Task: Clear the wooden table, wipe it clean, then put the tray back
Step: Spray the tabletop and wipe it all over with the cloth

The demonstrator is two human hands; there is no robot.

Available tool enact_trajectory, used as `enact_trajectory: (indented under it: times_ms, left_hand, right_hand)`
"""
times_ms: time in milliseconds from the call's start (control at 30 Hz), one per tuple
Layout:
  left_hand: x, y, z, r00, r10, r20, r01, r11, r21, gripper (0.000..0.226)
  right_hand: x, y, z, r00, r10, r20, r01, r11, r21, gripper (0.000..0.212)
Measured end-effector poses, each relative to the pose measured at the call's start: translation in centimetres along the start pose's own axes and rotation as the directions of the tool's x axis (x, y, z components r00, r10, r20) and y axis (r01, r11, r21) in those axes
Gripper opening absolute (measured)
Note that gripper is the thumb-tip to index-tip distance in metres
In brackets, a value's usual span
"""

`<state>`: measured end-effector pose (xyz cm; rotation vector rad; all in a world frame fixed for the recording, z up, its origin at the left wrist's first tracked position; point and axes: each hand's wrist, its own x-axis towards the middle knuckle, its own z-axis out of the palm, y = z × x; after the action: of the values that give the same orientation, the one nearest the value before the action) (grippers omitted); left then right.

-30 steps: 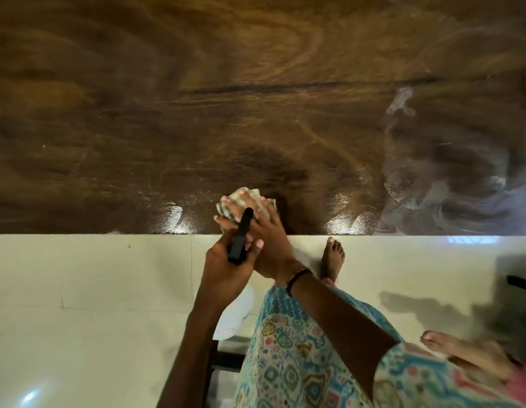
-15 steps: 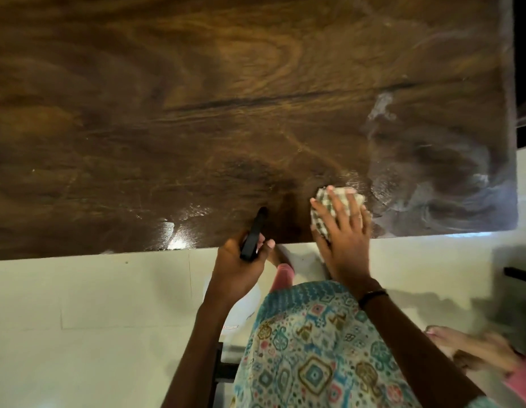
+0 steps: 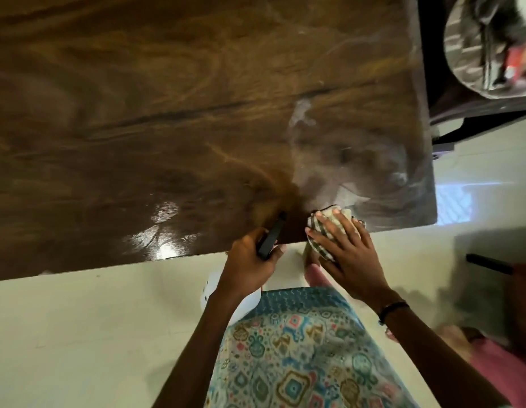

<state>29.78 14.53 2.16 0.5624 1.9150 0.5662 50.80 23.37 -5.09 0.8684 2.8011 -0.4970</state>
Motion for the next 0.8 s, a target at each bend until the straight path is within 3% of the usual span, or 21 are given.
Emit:
enact_trajectory:
  times_ms: [133, 367, 800]
  left_hand:
    - [0.1, 2.6, 4.3, 0.998, -0.013, 0.067, 0.010, 0.999, 0.038, 0.031]
    - [0.4, 6.2, 10.2, 0.998, -0.030, 0.052, 0.026, 0.997, 0.073, 0.020]
    - [1.3, 8.4, 10.9, 0.984, -0.144, -0.106, 0.150, 0.987, 0.053, 0.034]
  right_hand:
    - [-1.6, 3.7, -0.6, 1.000, 0.020, 0.002, -0.020, 1.000, 0.007, 0.048]
    - [-4.3, 10.0, -1.9, 0.915, 0.399, -0.065, -0.383, 0.907, 0.176, 0.053]
    - [-1.1, 11.6, -3.0, 0.905, 0.418, -0.083, -0.388, 0.890, 0.241, 0.053]
